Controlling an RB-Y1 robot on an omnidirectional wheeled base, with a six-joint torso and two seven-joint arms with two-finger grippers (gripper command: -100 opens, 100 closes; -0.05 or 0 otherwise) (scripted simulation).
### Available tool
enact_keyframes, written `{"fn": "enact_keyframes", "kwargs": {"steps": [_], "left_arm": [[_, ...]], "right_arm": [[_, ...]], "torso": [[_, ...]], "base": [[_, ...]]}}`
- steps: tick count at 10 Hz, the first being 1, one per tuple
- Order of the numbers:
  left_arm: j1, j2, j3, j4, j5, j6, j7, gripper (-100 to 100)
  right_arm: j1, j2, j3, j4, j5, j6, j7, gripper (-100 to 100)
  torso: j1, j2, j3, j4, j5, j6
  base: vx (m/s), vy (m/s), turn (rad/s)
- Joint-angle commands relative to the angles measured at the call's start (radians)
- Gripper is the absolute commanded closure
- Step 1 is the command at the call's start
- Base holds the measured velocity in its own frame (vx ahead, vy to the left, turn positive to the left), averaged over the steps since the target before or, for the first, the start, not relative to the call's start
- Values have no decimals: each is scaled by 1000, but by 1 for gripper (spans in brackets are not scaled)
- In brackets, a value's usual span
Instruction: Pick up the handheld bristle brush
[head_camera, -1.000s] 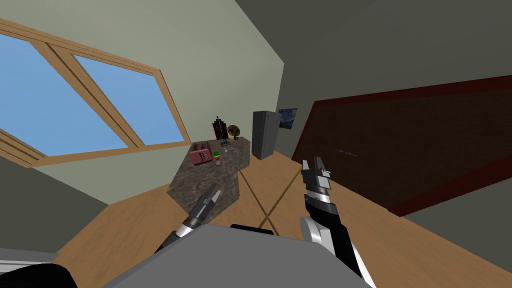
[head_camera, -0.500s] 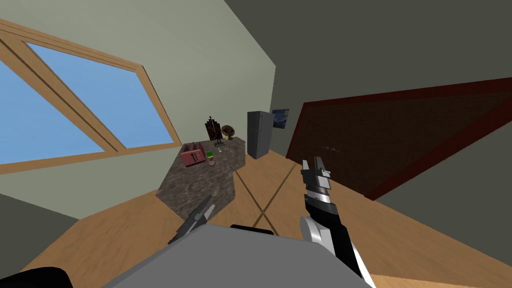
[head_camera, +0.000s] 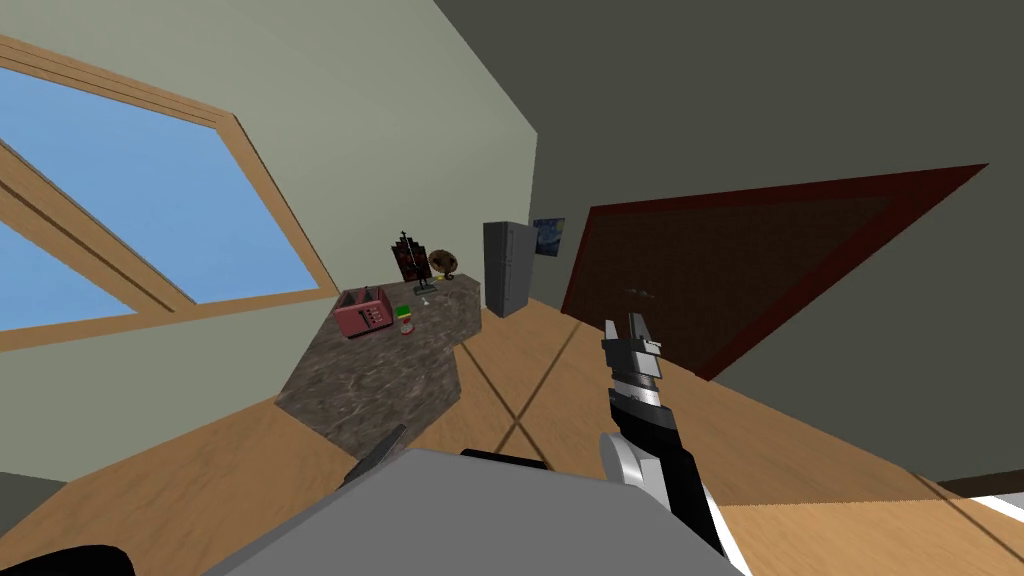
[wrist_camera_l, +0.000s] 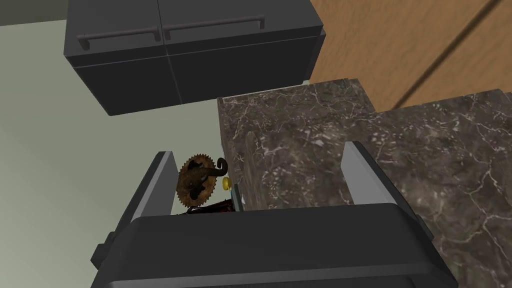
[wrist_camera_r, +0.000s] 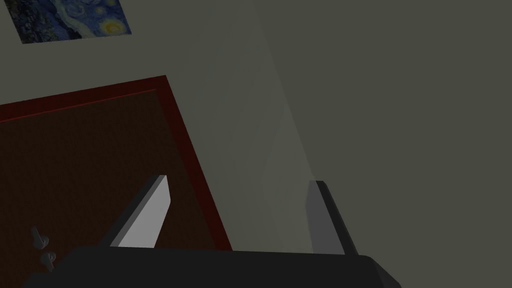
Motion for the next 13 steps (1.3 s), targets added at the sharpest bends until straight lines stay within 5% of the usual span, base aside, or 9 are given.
{"fn": "enact_keyframes", "kwargs": {"steps": [1, 5, 13], "left_arm": [[12, 38, -9, 23, 9, -6, 6, -100], [113, 177, -36, 147, 56, -59, 57, -100], [221, 410, -55, 326, 88, -121, 142, -100]], "right_arm": [[0, 0, 0, 0, 0, 0, 0, 0], [0, 0, 0, 0, 0, 0, 0, 0], [0, 0, 0, 0, 0, 0, 0, 0]], "torso": [[0, 0, 0, 0, 0, 0], [0, -5, -3, -1, 0, -1], [3, -8, -5, -2, 0, 0]], "base": [[4, -82, -84], [49, -108, -144], [87, -65, -74]]}}
